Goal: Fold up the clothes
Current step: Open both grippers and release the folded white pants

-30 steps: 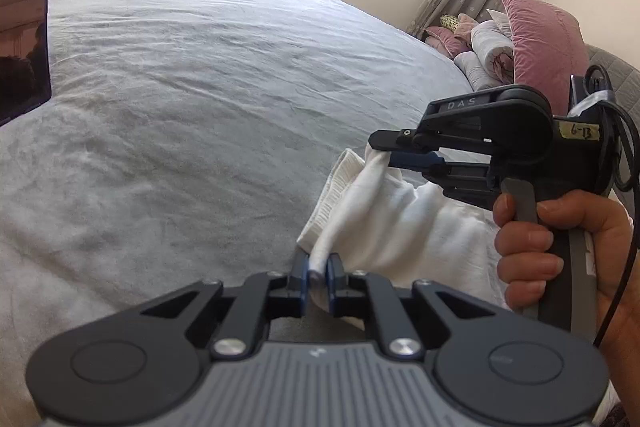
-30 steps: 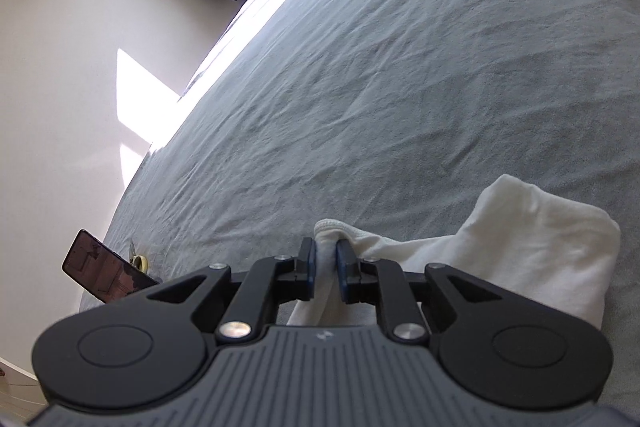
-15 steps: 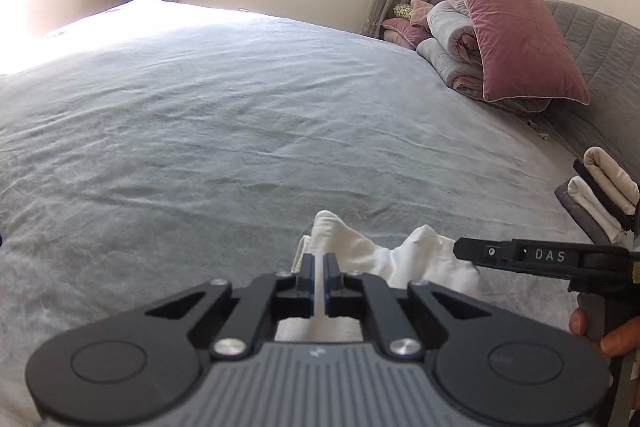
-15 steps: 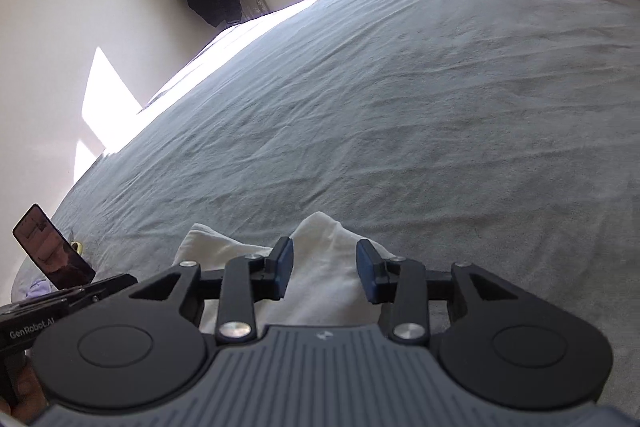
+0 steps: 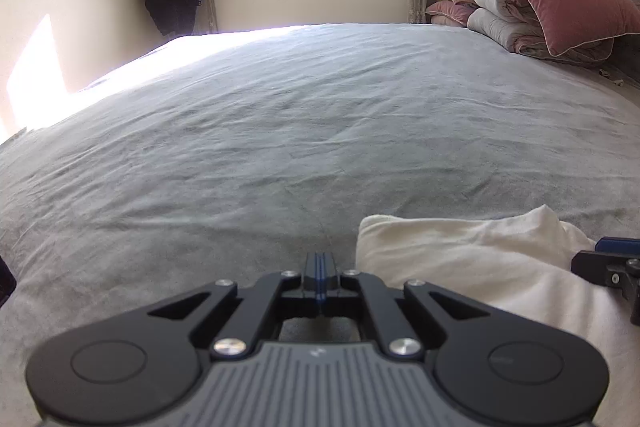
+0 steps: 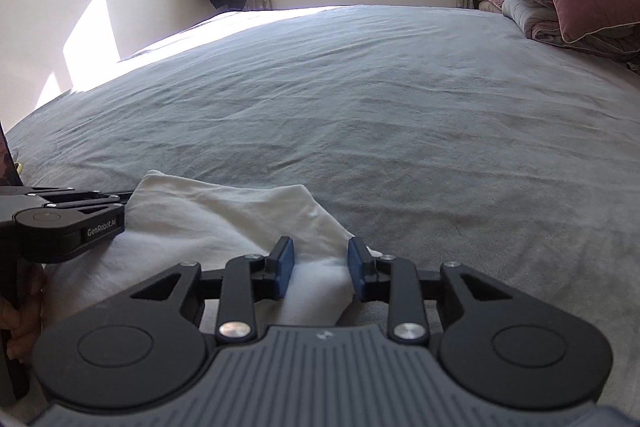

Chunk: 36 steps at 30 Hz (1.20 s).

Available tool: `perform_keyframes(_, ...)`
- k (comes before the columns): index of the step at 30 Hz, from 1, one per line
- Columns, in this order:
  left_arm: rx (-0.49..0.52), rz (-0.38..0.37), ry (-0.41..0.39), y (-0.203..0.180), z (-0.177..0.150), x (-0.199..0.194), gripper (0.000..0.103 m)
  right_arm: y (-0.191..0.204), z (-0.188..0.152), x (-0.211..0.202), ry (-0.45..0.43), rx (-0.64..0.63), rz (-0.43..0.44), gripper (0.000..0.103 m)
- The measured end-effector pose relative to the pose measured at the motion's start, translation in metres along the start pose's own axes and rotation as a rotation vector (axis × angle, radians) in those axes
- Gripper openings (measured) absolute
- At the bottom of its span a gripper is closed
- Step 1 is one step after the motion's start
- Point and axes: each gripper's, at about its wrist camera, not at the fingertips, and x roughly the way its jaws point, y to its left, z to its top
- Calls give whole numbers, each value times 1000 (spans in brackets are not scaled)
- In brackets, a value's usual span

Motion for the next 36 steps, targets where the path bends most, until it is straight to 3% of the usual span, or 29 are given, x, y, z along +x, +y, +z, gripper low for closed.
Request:
perform_keyframes(5, -106, -29, -28, 27, 16, -25, 3, -1, 6, -22, -18, 6, 33, 33)
perform_keyframes(13, -37, -291, -62, 28, -4, -72, 6, 21, -10, -52, -21, -54, 102, 36)
perform_keyframes(15, 11, -310, -49, 21, -17, -75, 6, 28, -19, -56, -10, -96, 99, 36)
perform_keyframes(21, 82, -216, -16, 21, -41, -77, 8, 32, -46, -71, 22, -172, 83, 36)
perform_keyframes(23, 69, -182, -9, 28, -39, -81, 20, 29, -52, -78, 24, -169, 90, 36)
perform_keyframes(25, 59, -172, 4, 34, -37, -84, 24, 25, -55, -84, 27, -164, 94, 37)
perform_keyframes(28, 22, -188, 30, 45, -35, -88, 33, 19, -57, -91, 45, -153, 107, 39)
perform_keyframes(31, -20, -255, 37, 53, -36, -94, 41, 14, -61, -96, 74, -146, 126, 39)
perform_keyframes(34, 16, -298, 67, 52, -40, -95, 48, 9, -60, -100, 91, -120, 155, 41)
perform_keyframes(36, 101, -242, 94, 45, -45, -93, 48, 7, -59, -99, 109, -106, 169, 41)
